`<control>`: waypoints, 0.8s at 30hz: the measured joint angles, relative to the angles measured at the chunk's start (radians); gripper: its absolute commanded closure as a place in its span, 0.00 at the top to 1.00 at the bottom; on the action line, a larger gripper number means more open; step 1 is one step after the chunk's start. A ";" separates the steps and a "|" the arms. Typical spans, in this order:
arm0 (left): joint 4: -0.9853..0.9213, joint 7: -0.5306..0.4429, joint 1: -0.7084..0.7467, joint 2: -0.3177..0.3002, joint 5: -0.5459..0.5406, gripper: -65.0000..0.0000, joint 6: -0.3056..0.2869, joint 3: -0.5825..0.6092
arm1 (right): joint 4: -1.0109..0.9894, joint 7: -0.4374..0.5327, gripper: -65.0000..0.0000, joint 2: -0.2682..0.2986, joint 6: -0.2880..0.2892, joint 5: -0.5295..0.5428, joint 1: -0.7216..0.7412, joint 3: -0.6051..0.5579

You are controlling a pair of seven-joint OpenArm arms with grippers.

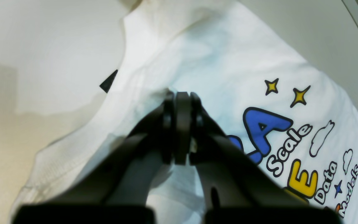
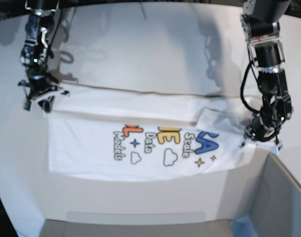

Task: Layout the t-shirt on the table in an organized manner, then fold the t-shirt properly
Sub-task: 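Fold the shirt edge held by the left gripper over toward the print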

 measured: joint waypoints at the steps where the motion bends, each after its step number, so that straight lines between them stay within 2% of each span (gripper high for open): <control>1: 0.000 0.000 0.000 0.000 0.000 0.00 0.000 0.000 | 0.000 0.000 0.00 0.000 0.000 0.000 0.000 0.000; 4: 0.000 0.000 0.002 0.000 0.000 0.01 0.001 0.000 | 0.000 0.000 0.00 0.000 0.000 0.000 0.000 0.000; 9: 0.005 -0.001 0.002 -0.004 0.001 0.23 0.002 0.000 | 0.000 -0.002 0.00 0.000 -0.003 0.000 0.008 0.000; 11: 0.006 -0.003 0.002 -0.008 0.000 0.25 0.001 0.000 | 0.000 0.000 0.00 0.000 -0.003 0.000 0.021 0.003; 16: 0.006 -0.003 0.002 -0.008 0.001 0.26 0.002 0.000 | 0.006 0.000 0.26 0.011 -0.002 -0.004 0.042 0.003; 19: 0.006 -0.003 0.002 -0.008 0.001 0.26 0.002 0.000 | 0.006 0.000 0.38 0.032 -0.008 -0.005 0.042 0.003; 24: 0.062 0.002 0.010 -0.008 0.000 0.26 0.006 0.000 | 0.069 -0.001 0.41 0.030 -0.006 -0.004 0.042 0.003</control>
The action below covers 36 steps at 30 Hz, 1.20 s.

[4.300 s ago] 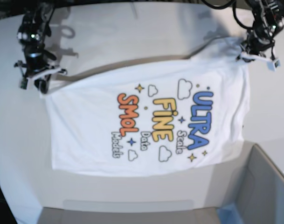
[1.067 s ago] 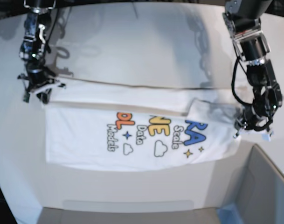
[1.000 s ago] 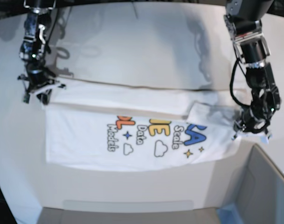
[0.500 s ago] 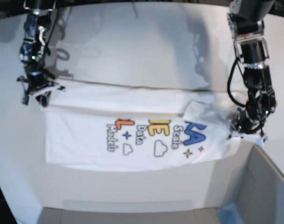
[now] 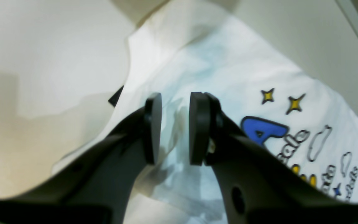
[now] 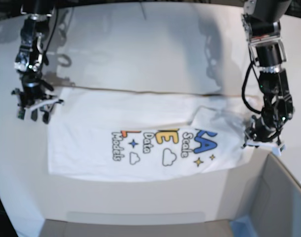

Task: Layout the t-shirt on the table in an organized manner, then fold the t-shirt properly
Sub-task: 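Fold the shirt edge held by the left gripper over toward the print, then release the shirt with the left gripper and regrasp its edge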

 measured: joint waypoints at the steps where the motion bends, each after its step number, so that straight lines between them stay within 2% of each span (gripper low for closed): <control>1: 0.022 -0.001 0.001 0.000 0.003 0.26 0.003 0.000 | 0.018 0.001 0.41 0.000 0.003 0.000 0.000 0.000; 5: 0.109 0.014 0.015 -0.002 -0.004 0.26 -0.001 0.000 | 0.058 -0.002 0.41 0.000 0.002 0.000 -0.007 0.006; 7: 0.180 0.086 0.043 0.001 -0.003 0.26 -0.002 -0.025 | 0.093 -0.003 0.41 -0.001 0.003 0.006 -0.041 0.020; 10: 0.312 0.172 0.105 0.011 -0.006 0.26 -0.005 -0.122 | 0.146 0.000 0.41 -0.038 -0.003 0.030 -0.096 0.093; 14: 0.460 0.230 0.196 0.003 0.004 0.26 -0.002 -0.205 | 0.170 0.002 0.41 -0.065 -0.007 0.194 -0.174 0.156; 18: 0.509 0.240 0.277 0.010 -0.003 0.26 -0.005 -0.209 | 0.164 -0.005 0.41 -0.061 -0.009 0.393 -0.269 0.160; 22: 0.509 0.239 0.309 0.011 -0.003 0.26 -0.002 -0.208 | 0.167 -0.091 0.41 -0.062 -0.016 0.503 -0.307 0.160; 33: 0.509 0.238 0.323 0.011 -0.004 0.26 -0.003 -0.208 | 0.019 -0.104 0.41 -0.058 -0.011 0.519 -0.167 0.158; 36: 0.508 0.239 0.323 0.021 -0.004 0.31 -0.002 -0.212 | -0.021 -0.104 0.41 -0.049 -0.015 0.518 -0.150 0.156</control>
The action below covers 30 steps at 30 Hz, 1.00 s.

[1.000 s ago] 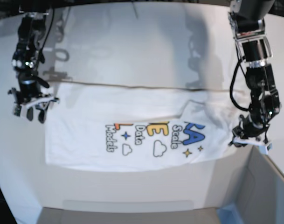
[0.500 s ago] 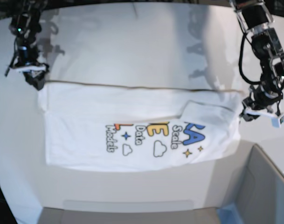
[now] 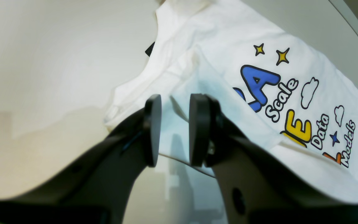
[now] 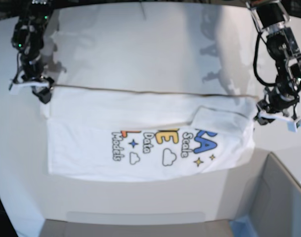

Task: Layout the t-shirt on the table in an organized manner, then fold the t-shirt properly
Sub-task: 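Release the shirt with the left gripper and regrasp its edge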

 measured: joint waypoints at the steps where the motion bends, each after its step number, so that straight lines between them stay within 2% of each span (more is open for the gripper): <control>1: 0.000 0.000 0.000 0.005 0.001 0.34 0.000 0.000 | -0.006 0.000 0.41 0.003 0.000 -0.001 -0.002 0.000; 4: -0.009 0.003 0.000 0.010 -0.001 0.43 -0.003 0.000 | -0.014 0.003 0.41 0.003 0.000 0.000 -0.004 0.000; 6: -0.031 0.000 -0.001 0.010 0.000 0.44 -0.003 0.000 | -0.014 0.002 0.41 0.006 0.000 0.000 -0.004 0.000; 13: -0.258 -0.014 -0.003 0.006 0.007 0.45 -0.003 0.008 | -0.017 -0.003 0.41 0.040 0.000 -0.001 -0.005 0.000; 18: -0.280 -0.062 -0.007 -0.008 0.005 0.45 -0.004 0.011 | -0.017 0.000 0.41 0.045 0.000 -0.001 -0.005 0.000; 25: -0.310 -0.129 -0.012 -0.011 0.007 0.44 -0.003 0.115 | -0.018 -0.001 0.41 0.045 0.000 -0.001 -0.003 0.000; 27: -0.313 -0.137 -0.031 -0.007 0.006 0.44 -0.005 0.130 | -0.018 -0.001 0.37 0.044 0.001 0.000 -0.001 -0.001; 30: -0.346 -0.153 -0.051 -0.010 0.000 0.37 -0.010 0.132 | -0.018 -0.002 0.23 0.052 0.001 0.000 0.007 -0.036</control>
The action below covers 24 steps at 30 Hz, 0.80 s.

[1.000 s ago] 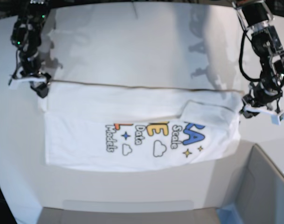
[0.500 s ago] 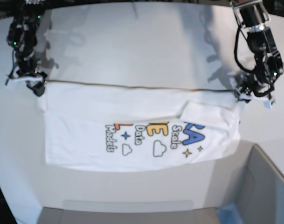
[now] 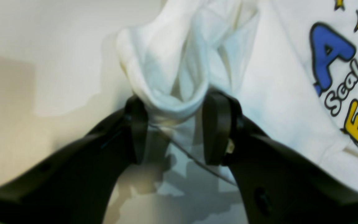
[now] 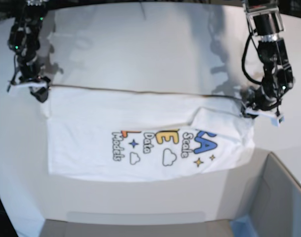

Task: Layout the t-shirt on the table in an organized manner, then fold the t-shirt properly
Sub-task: 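Release the shirt with the left gripper and regrasp its edge, then pull the shirt edge with both grippers to straighten it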

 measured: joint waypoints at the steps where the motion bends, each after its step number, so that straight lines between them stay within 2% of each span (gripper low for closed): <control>1: -0.019 -0.003 -0.001 -0.002 0.000 0.32 0.000 0.000 | 0.000 0.001 0.16 -0.001 0.005 -0.003 0.003 -0.009; 3: -0.052 -0.022 0.000 -0.002 -0.005 0.20 -0.008 -0.010 | 0.000 0.000 0.03 -0.004 0.006 -0.050 0.008 -0.017; 6: -0.096 -0.006 -0.031 -0.007 0.000 0.05 0.000 -0.014 | 0.000 -0.003 0.00 -0.009 0.006 -0.092 0.008 -0.017; 12: -0.106 -0.020 -0.023 -0.008 -0.008 0.00 -0.004 -0.014 | 0.003 0.002 0.00 -0.011 0.006 -0.123 0.002 -0.012; 19: 0.081 0.005 0.152 0.006 -0.023 0.00 -0.006 -0.069 | 0.070 0.002 0.00 -0.023 0.002 -0.114 -0.112 0.037; 24: 0.185 0.059 0.243 0.004 -0.004 0.00 0.007 -0.083 | 0.142 0.004 0.00 -0.042 0.000 -0.117 -0.203 0.037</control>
